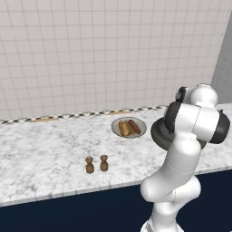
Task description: Place one bun and one sausage from the bowl on each plate.
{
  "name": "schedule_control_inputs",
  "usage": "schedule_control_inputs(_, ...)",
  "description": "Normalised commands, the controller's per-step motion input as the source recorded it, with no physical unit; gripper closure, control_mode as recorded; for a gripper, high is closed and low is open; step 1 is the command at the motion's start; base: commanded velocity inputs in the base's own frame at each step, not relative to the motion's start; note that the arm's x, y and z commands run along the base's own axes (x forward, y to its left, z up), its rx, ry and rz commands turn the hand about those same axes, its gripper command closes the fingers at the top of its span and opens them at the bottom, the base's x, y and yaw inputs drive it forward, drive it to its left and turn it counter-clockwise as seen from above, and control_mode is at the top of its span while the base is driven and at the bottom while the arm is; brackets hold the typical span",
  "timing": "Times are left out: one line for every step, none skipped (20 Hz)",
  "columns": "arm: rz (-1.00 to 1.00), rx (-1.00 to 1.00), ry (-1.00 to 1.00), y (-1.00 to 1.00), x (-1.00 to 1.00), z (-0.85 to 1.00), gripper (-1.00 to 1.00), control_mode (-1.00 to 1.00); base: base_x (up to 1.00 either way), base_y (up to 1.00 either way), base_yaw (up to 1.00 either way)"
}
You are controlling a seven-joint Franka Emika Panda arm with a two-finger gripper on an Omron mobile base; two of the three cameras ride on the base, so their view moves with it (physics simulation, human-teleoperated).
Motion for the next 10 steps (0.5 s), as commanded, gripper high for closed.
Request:
schedule_control_inputs(-0.14,-0.16,0.05,0.01,0.0,-0.25,-1.0,-1.0,0.0,0.0,0.0)
schedule_control_inputs(-0.13,-0.15,0.06,0.0,0.0,-0.31,-1.0,-1.0,0.0,0.0,0.0)
schedule_control_inputs(-0.12,-0.14,0.07,0.0,0.0,-0.34,-1.0,-1.0,0.0,0.0,0.0)
schedule_control_inputs(-0.1,-0.11,0.11,0.0,0.0,-0.36,-1.0,-1.0,0.0,0.0,0.0)
schedule_control_inputs(-0.07,-0.07,0.15,0.0,0.0,-0.36,-1.0,-1.0,0.0,0.0,0.0)
schedule_control_inputs(-0.04,-0.05,0.14,-0.01,0.0,-0.33,-1.0,-1.0,0.0,0.0,0.0)
schedule_control_inputs(-0.03,0.0,0.06,-0.06,0.0,-0.34,-1.0,-1.0,0.0,0.0,0.0)
schedule_control_inputs(-0.02,0.0,0.05,-0.04,0.0,-0.27,-1.0,-1.0,0.0,0.0,0.0)
schedule_control_inputs(-0.03,0.0,0.05,-0.03,0.0,-0.12,-1.0,-1.0,0.0,0.0,0.0)
schedule_control_inputs(-0.09,0.0,0.1,-0.2,0.03,-0.01,1.0,-1.0,0.0,0.0,0.0)
